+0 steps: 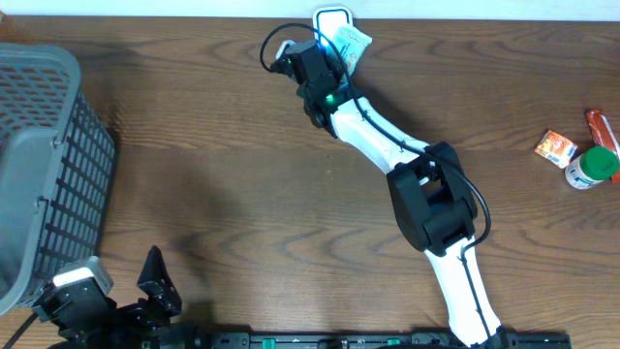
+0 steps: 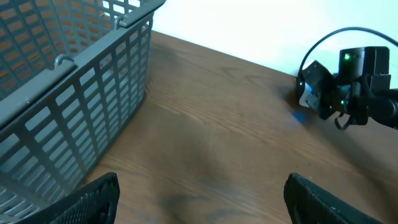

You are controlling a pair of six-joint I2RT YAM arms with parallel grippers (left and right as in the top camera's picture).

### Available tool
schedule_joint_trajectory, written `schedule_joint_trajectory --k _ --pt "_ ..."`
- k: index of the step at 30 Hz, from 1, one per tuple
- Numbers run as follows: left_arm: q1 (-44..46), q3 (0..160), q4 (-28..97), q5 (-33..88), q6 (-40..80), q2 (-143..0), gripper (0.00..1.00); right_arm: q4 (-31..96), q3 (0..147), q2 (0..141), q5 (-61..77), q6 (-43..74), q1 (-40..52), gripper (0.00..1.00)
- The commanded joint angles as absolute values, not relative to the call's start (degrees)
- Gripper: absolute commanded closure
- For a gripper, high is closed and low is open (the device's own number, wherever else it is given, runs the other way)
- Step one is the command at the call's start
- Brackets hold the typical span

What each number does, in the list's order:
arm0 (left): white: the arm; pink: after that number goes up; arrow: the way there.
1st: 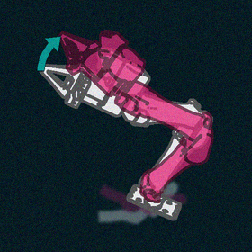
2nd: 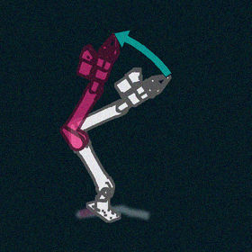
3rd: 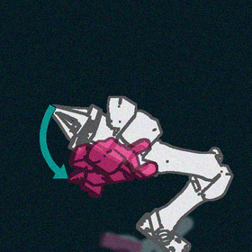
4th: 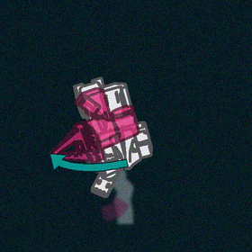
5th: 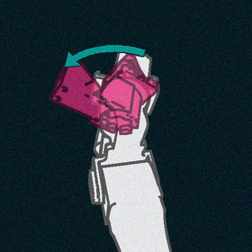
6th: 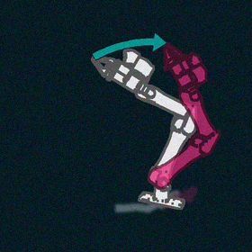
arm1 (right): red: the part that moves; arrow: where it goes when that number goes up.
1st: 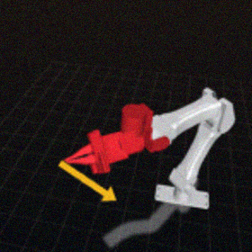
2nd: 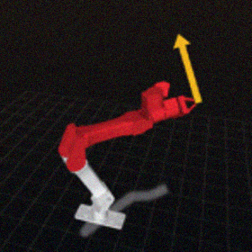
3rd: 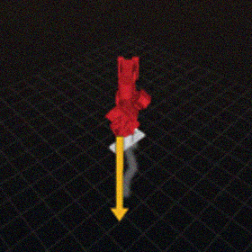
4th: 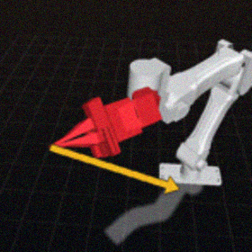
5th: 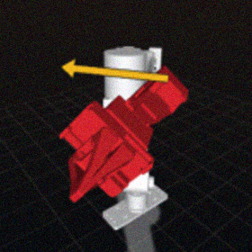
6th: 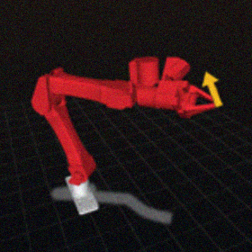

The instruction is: Scan the item barcode

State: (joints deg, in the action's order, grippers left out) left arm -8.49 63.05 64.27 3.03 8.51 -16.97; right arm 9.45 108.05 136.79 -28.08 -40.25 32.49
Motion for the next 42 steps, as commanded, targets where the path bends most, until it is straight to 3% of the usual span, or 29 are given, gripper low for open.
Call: schedule_joint_trajectory --k 1,5,10,21,25,26,28,29,33,42 --pt "-8.3 63.2 64.3 2.8 7.6 -16.7 0.15 7.2 109.3 136.7 -32.1 -39.3 32.3 0.99" --pt "-8.3 63.2 64.3 2.8 7.6 -16.7 0.15 11.3 110.1 135.0 -41.4 -30.4 32.3 0.99" --pt "-8.3 63.2 64.3 2.8 7.6 -16.7 0.15 31.9 110.1 129.0 -46.0 -13.6 29.5 0.99" --pt "-8.3 63.2 64.3 2.8 7.6 -16.7 0.15 76.3 109.8 123.0 -45.7 26.6 6.7 0.99" --pt "-8.3 63.2 64.3 2.8 7.6 -16.7 0.15 75.8 109.8 122.9 -28.9 22.5 0.8 0.99" --pt "-8.3 63.2 64.3 2.8 7.6 -16.7 0.15 74.2 109.8 122.9 -21.4 20.0 0.4 0.92" --pt "-8.3 63.2 64.3 2.8 7.6 -16.7 0.15 70.4 109.8 122.9 -4.8 12.3 0.4 0.24" --pt "-8.3 63.2 64.3 2.8 7.6 -16.7 0.15 68.5 109.8 122.9 1.3 9.8 0.5 0.01" --pt "-8.3 63.2 64.3 2.8 7.6 -16.7 0.15 61.4 109.7 123.6 14.4 8.7 1.5 0.01" --pt "-8.3 63.2 64.3 2.8 7.6 -16.7 0.15 53.2 109.7 131.7 11.4 12.3 6.5 0.01"
